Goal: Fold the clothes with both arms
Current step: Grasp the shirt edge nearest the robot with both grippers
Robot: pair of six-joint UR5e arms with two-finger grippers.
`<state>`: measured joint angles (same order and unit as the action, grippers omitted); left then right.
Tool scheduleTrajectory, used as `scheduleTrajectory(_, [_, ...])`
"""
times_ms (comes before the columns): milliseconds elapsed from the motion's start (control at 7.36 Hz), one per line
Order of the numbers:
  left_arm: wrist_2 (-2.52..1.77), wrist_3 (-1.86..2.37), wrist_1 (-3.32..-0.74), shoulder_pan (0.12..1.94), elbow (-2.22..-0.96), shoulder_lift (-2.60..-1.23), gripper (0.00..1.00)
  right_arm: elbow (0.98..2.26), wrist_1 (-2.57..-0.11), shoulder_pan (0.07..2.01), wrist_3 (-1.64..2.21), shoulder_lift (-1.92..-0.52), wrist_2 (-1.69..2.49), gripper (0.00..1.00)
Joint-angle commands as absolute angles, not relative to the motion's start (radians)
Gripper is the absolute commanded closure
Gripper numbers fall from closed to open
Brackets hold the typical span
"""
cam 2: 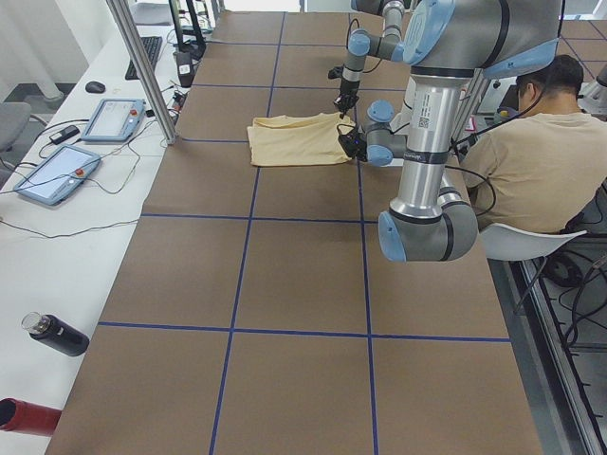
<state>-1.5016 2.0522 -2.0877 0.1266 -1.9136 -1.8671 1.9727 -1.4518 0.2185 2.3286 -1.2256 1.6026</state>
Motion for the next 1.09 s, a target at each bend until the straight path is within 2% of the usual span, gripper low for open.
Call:
scheduleTrajectory(0, [-1.503,2.052,-2.086,0.129,-1.943,-1.862,1.00,1.974,-1.453,0.218,2.329,-1.224,1.603,1.00])
scheduleTrajectory(272, [-1.502,2.060,-2.083,0.120,-2.005,-1.839,1.00,1.996,-1.453,0.221,2.330,-1.229,1.603,1.00])
scheduleTrajectory(543, [-1.502,2.081,-2.060,0.100,-2.014,-1.836,1.00,2.022,-1.457,0.219,2.332,-1.235,1.601,1.00])
scheduleTrajectory(679, [-1.503,2.074,-2.059,0.100,-2.003,-1.838,0.77,2.017,-1.457,0.219,2.333,-1.236,1.600,1.00])
scheduleTrajectory(815, [-1.500,2.066,-2.059,0.103,-1.994,-1.838,0.66,2.017,-1.457,0.218,2.332,-1.236,1.600,1.00])
scheduleTrajectory(951, [-1.499,2.051,-2.059,0.109,-1.971,-1.839,0.65,2.016,-1.457,0.218,2.332,-1.235,1.601,1.00])
